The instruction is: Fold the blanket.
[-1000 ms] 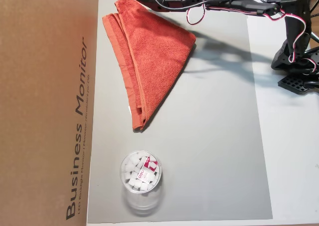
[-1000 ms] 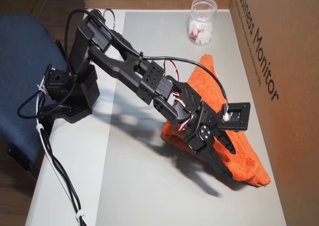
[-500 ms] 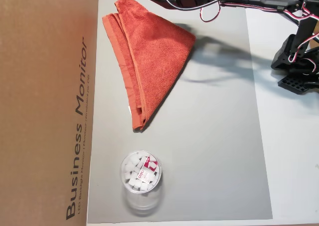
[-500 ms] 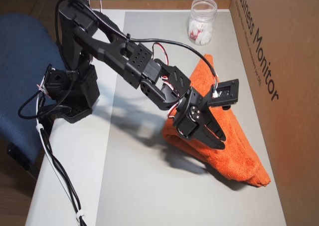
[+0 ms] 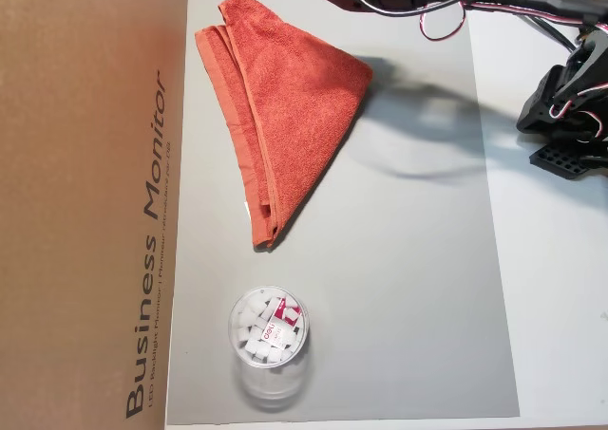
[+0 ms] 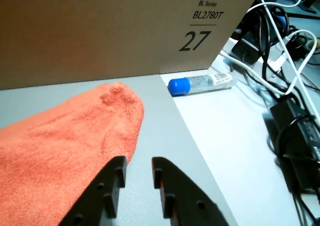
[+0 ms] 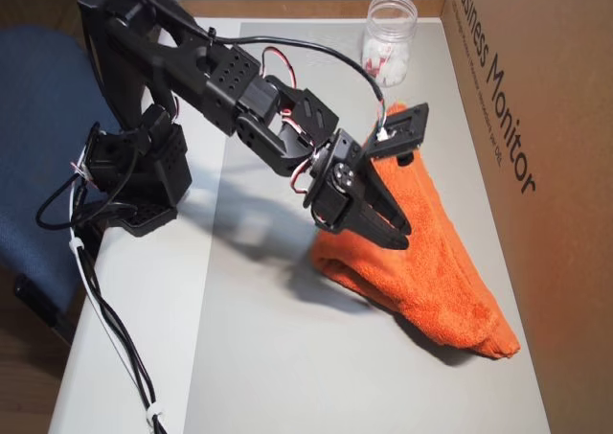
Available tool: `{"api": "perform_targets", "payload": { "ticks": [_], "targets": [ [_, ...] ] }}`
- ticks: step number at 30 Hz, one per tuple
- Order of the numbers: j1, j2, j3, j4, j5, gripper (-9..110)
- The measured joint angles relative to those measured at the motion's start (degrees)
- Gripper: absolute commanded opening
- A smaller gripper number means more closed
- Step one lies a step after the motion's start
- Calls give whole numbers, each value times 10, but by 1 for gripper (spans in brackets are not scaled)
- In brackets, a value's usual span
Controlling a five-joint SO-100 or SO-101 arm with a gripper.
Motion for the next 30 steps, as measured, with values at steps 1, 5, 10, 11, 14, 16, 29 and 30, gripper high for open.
{"api": "perform_targets", "payload": {
  "ticks": [1, 5, 10, 11, 14, 16, 29, 30],
  "targets": [
    [-1, 13, 10, 0, 0, 4],
    [-10, 69, 51, 0, 0, 4],
    [-21, 138, 104, 0, 2, 4],
    [-27, 151, 112, 0, 3, 4],
    [-41, 193, 136, 0, 3, 4],
    [-46, 225, 156, 0, 4, 4],
    [-69, 367, 243, 0, 5, 4],
    [-73, 375, 248, 0, 5, 4]
  ]
}}
